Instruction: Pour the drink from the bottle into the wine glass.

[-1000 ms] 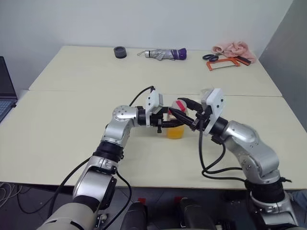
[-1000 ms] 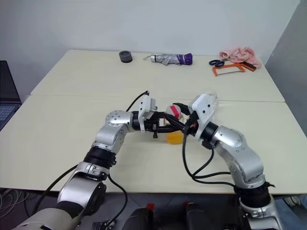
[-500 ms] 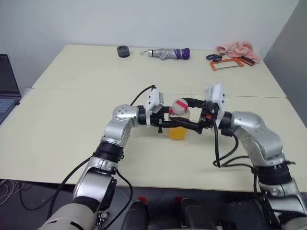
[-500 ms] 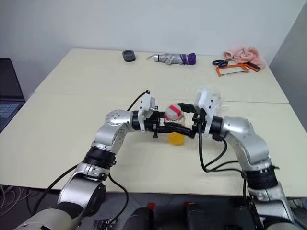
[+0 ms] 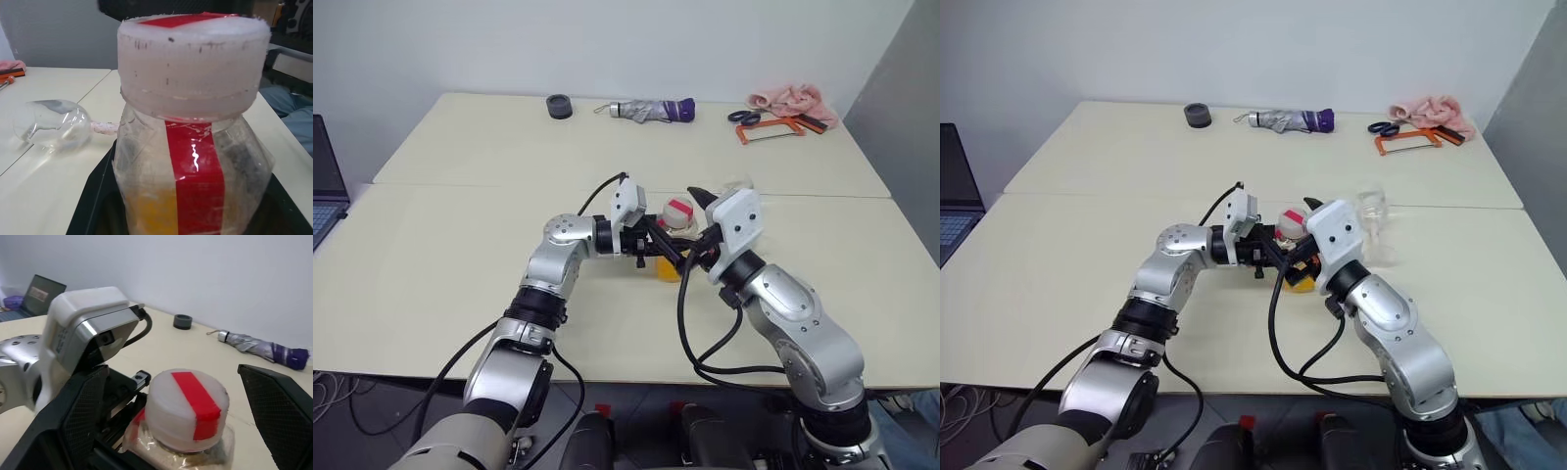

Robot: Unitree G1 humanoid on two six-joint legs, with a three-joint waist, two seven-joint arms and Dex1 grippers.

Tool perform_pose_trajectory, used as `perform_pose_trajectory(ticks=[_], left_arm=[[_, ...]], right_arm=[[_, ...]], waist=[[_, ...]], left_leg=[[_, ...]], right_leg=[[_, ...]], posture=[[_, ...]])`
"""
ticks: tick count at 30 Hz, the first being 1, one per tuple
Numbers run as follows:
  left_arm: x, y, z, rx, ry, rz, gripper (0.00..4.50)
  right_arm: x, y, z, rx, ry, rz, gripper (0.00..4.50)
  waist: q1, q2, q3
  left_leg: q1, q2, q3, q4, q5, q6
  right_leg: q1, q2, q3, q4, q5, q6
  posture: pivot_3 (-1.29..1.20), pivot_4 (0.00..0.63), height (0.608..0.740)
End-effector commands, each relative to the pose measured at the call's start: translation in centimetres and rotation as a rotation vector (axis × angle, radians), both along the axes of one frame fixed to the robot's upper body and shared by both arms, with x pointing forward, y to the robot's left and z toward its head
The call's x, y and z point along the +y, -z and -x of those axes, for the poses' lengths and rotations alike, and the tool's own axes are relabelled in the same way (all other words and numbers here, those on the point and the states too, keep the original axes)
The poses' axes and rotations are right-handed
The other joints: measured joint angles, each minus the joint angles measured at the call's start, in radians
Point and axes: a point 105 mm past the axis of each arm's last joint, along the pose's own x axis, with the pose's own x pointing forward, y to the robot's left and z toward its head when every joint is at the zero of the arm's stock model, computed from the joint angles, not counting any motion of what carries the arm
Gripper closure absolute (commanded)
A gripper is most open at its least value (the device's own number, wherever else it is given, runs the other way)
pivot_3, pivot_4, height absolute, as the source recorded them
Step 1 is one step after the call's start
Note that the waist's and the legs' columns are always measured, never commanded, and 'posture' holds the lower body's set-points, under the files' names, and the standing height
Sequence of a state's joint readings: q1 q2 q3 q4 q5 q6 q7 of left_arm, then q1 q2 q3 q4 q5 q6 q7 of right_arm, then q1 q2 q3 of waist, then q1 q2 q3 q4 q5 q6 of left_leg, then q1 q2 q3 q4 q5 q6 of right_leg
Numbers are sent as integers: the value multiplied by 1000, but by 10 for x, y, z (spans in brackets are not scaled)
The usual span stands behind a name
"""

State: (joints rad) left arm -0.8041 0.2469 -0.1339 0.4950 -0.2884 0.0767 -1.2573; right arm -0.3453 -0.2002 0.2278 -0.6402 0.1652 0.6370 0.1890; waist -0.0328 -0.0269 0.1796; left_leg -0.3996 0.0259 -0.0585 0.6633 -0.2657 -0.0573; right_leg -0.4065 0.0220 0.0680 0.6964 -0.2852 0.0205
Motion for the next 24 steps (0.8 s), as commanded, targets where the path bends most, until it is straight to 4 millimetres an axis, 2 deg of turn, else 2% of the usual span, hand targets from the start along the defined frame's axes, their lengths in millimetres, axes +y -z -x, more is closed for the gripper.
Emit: perform_pose_trajectory(ticks=[1,4,9,10,15,17,19,20,22,24], left_arm=[[-5,-18,1,-71,27,17,2686],[-5,-17,1,-74,27,13,2686],[-3,-16,1,-83,26,1,2686],[-2,-16,1,-84,26,-1,2686],[0,-17,3,-82,39,-5,2686],[1,-17,7,-83,71,-17,2689],[2,-18,12,-95,107,-38,2694],[2,-18,14,-101,122,-47,2695],[2,-20,18,-108,151,-60,2698],[2,-20,21,-116,169,-76,2702]], right_arm=[[-3,-10,3,-48,15,-39,0],[-2,-7,3,-29,0,-47,644],[2,-6,3,4,-53,-83,2410],[2,-7,4,-1,-62,-84,2637],[15,-4,15,7,-241,-51,2629],[24,3,28,27,-456,28,2629],[25,8,33,62,-654,114,2629],[23,9,31,95,-728,144,2629],[17,4,16,162,-803,155,2629],[11,-7,-7,207,-799,101,2629]], waist=[[0,0,0],[0,0,0],[0,0,0],[0,0,0],[0,0,0],[-1,0,0],[-3,0,0],[-4,0,0],[-7,0,0],[-11,0,0]], left_leg=[[0,0,0,0,0,0],[0,0,0,0,0,0],[0,0,0,0,0,0],[0,0,0,0,0,0],[0,0,0,0,0,0],[0,0,0,0,0,0],[0,0,1,0,0,0],[1,0,1,0,0,0],[1,0,1,0,0,0],[2,1,0,-1,0,0]], right_leg=[[0,0,0,0,0,0],[0,0,0,0,0,0],[0,0,0,0,0,0],[0,0,0,0,0,0],[0,0,0,0,0,0],[0,0,0,0,0,0],[0,0,0,0,0,0],[0,0,0,0,0,0],[0,1,0,0,0,0],[0,2,0,1,0,-1]], posture=[[0,150,740],[0,150,740],[0,150,740],[0,150,740],[0,150,740],[0,150,740],[0,150,740],[0,150,740],[0,150,740],[0,150,740]])
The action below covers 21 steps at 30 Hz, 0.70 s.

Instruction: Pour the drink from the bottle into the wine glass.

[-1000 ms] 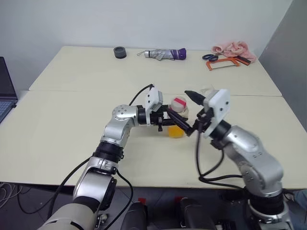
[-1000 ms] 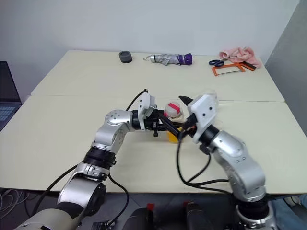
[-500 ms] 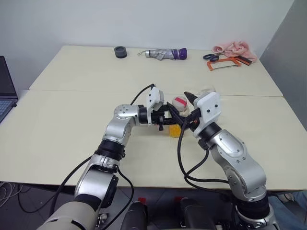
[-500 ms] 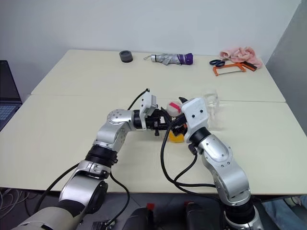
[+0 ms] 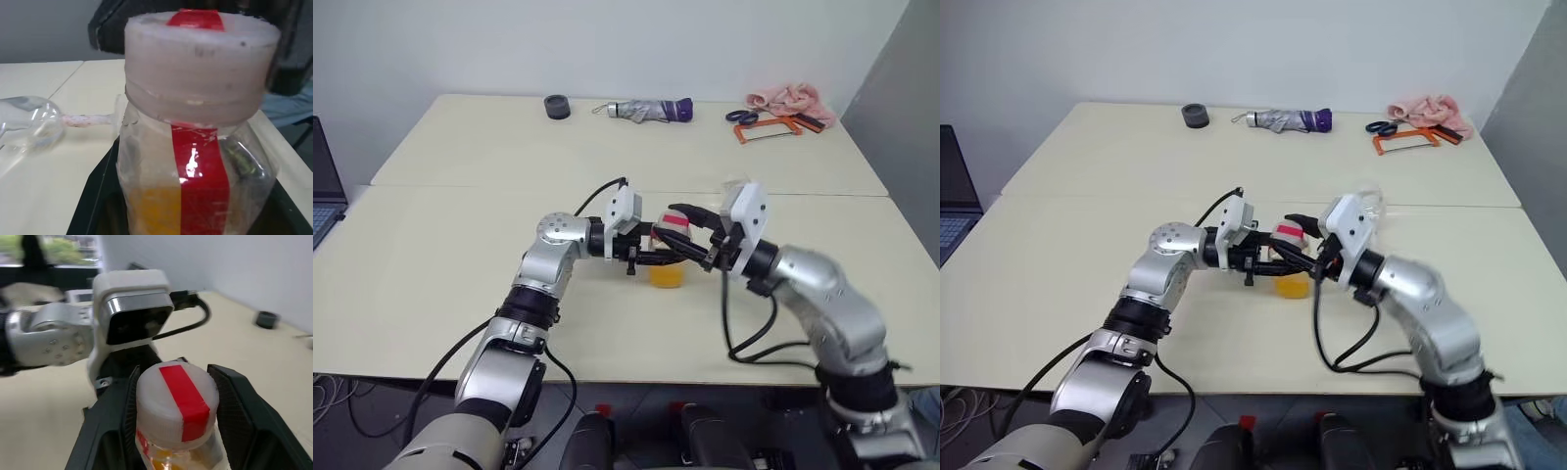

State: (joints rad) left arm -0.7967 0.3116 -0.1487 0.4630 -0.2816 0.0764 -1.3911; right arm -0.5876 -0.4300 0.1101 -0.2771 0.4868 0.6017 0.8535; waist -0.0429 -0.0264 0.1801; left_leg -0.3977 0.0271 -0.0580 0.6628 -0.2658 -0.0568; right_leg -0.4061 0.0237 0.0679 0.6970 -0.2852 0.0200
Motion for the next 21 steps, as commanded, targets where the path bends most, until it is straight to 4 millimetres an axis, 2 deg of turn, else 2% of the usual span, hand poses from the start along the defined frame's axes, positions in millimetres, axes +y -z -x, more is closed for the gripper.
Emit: perform_pose_trajectory(ticks=[1,3,6,10,14,19,21], left_arm=[[-12,-22,10,-91,73,9,2703],[-13,-23,10,-94,70,13,2703],[-12,-25,9,-93,47,27,2704],[-11,-24,4,-89,11,37,2704],[-12,-23,-4,-106,-33,39,2704],[-19,-22,-11,-118,-52,48,2704],[-22,-23,-15,-127,-64,52,2704]], right_arm=[[10,-10,-2,92,-185,-38,2629],[4,-8,-8,79,-169,-3,2629],[-5,-11,-9,36,-109,-12,1565],[-17,-23,4,-36,-31,-41,191],[-23,-35,23,-115,123,-85,179],[-19,-28,20,-216,437,-101,179],[-14,-24,18,-201,549,-129,179]], waist=[[-3,0,0],[-5,0,0],[4,0,0],[11,0,0],[13,0,0],[9,0,0],[7,0,0]], left_leg=[[0,0,0,0,0,0],[0,0,-1,0,0,0],[-3,0,-2,0,0,0],[-3,-1,-1,0,0,0],[-4,-1,-1,0,0,0],[-3,-2,-2,1,0,0],[-2,-2,-1,0,0,0]], right_leg=[[0,0,0,0,0,0],[0,0,-1,0,0,0],[-1,-1,-2,-1,0,-1],[-1,-7,-1,-1,0,0],[-1,-8,-1,-1,-1,0],[-1,-4,-1,0,-1,0],[-1,-3,0,0,-1,0]], posture=[[0,150,740],[0,150,740],[0,150,740],[0,150,740],[0,150,740],[0,150,740],[0,150,740]])
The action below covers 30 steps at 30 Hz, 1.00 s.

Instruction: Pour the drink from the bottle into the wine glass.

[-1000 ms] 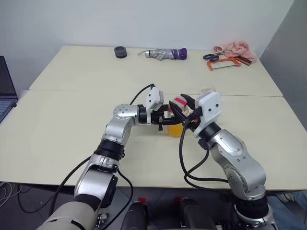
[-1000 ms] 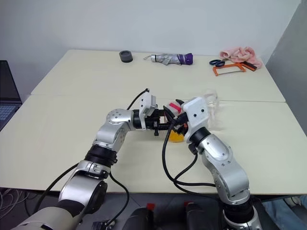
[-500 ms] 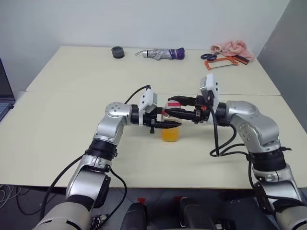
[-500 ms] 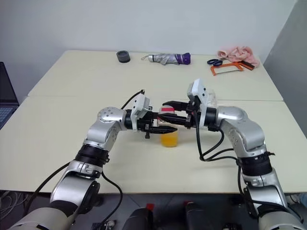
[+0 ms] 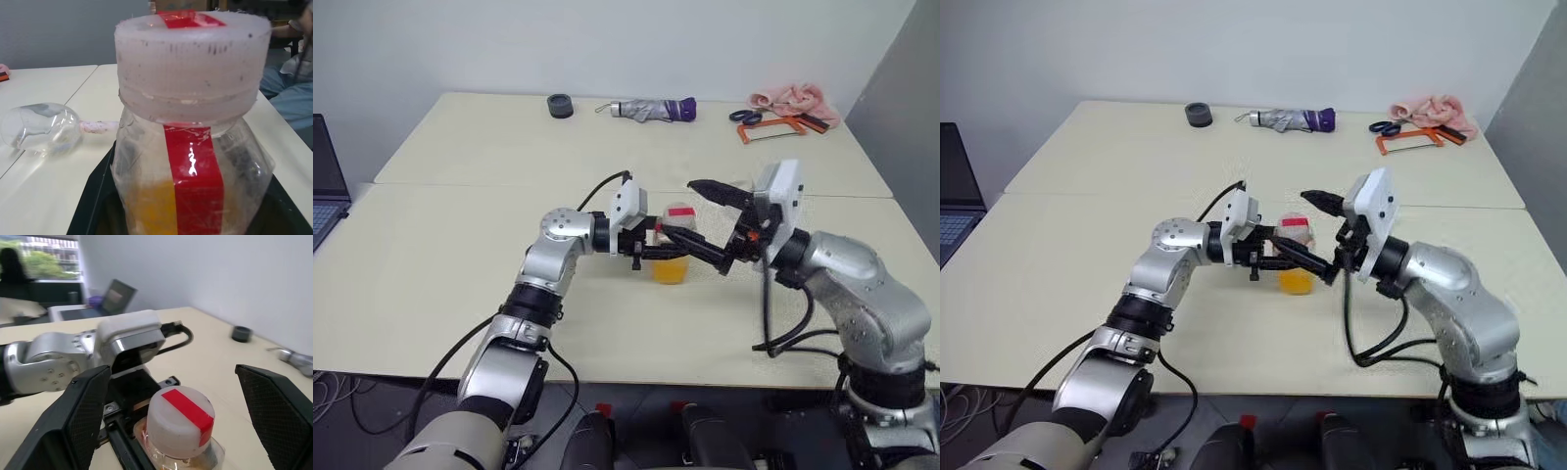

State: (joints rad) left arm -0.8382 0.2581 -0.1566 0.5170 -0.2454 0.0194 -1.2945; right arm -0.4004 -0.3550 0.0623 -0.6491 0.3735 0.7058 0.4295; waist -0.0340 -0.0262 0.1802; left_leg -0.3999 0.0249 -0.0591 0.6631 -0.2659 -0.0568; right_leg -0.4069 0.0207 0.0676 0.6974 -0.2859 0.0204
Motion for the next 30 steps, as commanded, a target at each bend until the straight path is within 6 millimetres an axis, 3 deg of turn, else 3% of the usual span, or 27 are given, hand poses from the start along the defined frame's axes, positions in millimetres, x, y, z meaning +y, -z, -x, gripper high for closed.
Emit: perform_pose_trajectory(ticks=[1,4,8,21,24,27,30], left_arm=[[-7,-17,-5,-80,-5,26,2704],[-11,-18,-10,-93,-28,29,2704],[-18,-17,-13,-97,-36,33,2704],[-22,-14,-13,-90,-19,30,2704],[-21,-14,-13,-90,-23,29,2704],[-20,-14,-14,-91,-29,31,2704],[-20,-14,-13,-91,-31,34,2704]], right_arm=[[5,-8,2,-63,169,-44,179],[6,-7,2,-32,282,-95,179],[15,-1,9,-4,294,-100,179],[6,4,-11,-34,467,-173,179],[5,2,-12,-54,466,-186,720],[6,3,-11,-57,457,-188,1844],[8,4,-10,-62,436,-186,2619]], waist=[[-2,0,0],[0,0,0],[1,0,0],[-1,0,0],[-1,0,0],[-1,0,0],[-1,0,0]], left_leg=[[0,0,0,0,0,0],[0,1,0,0,0,0],[0,0,0,0,0,0],[0,0,0,0,0,0],[0,0,0,0,0,0],[0,0,0,0,0,0],[0,0,0,0,0,0]], right_leg=[[0,1,1,0,0,0],[0,1,1,0,0,0],[0,1,1,0,0,0],[0,1,1,-1,0,0],[0,1,1,-1,0,0],[0,1,1,-1,0,0],[0,1,1,-1,0,0]], posture=[[0,150,740],[0,150,740],[0,150,740],[0,150,740],[0,150,740],[0,150,740],[0,150,740]])
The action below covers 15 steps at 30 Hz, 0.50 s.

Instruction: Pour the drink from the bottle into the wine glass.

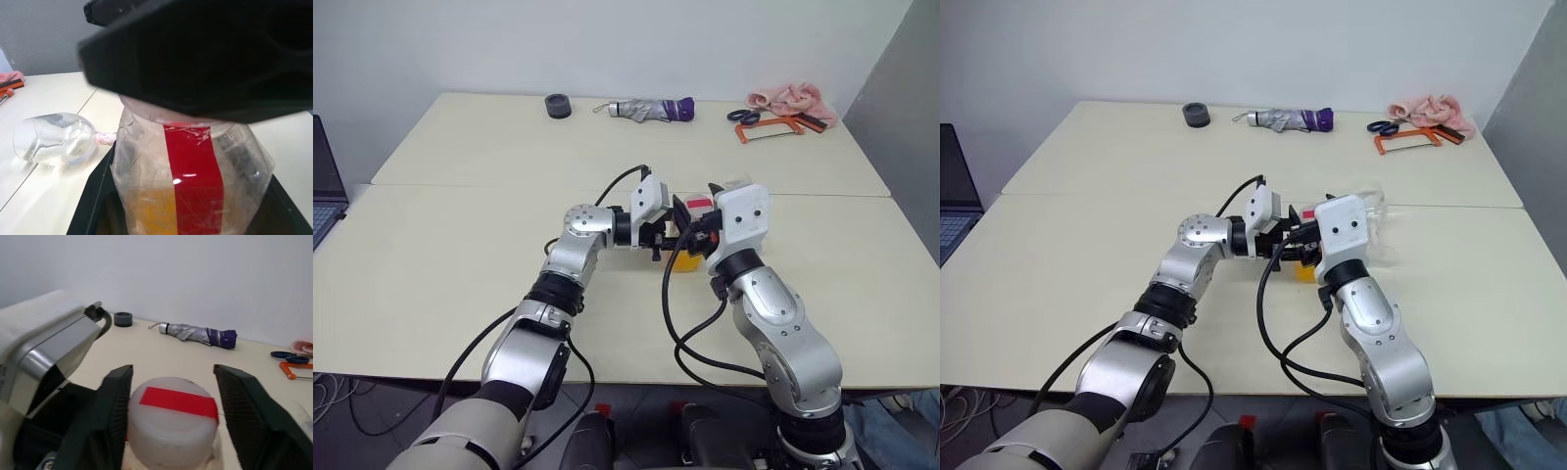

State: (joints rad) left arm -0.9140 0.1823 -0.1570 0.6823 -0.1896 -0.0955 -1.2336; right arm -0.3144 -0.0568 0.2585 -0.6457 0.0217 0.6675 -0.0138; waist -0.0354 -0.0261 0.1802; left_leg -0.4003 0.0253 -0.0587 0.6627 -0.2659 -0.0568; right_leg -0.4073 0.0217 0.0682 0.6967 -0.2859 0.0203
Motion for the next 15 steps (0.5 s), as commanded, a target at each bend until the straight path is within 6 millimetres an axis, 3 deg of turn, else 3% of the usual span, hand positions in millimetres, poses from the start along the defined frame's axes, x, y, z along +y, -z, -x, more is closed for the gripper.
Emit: perform_pose_trajectory(ticks=[1,8,11,15], left_arm=[[0,-15,0,-58,3,21,2704],[4,-16,5,-36,45,10,2704],[12,-20,11,-19,91,-3,2705],[21,-28,17,-20,140,-18,2707]], right_arm=[[-2,-7,4,-46,-11,-8,2611],[12,1,8,-21,-182,-21,2611],[21,3,9,5,-434,-31,2611],[17,-6,2,68,-767,11,2611]], waist=[[0,0,0],[-1,0,0],[-3,0,0],[-7,1,1]], left_leg=[[0,0,0,0,0,0],[0,0,0,0,0,0],[0,0,0,0,0,0],[1,0,0,1,0,0]], right_leg=[[0,0,0,0,0,0],[0,0,0,0,0,0],[0,0,0,0,0,0],[0,0,0,0,0,0]], posture=[[0,150,740],[0,150,740],[0,150,740],[0,150,740]])
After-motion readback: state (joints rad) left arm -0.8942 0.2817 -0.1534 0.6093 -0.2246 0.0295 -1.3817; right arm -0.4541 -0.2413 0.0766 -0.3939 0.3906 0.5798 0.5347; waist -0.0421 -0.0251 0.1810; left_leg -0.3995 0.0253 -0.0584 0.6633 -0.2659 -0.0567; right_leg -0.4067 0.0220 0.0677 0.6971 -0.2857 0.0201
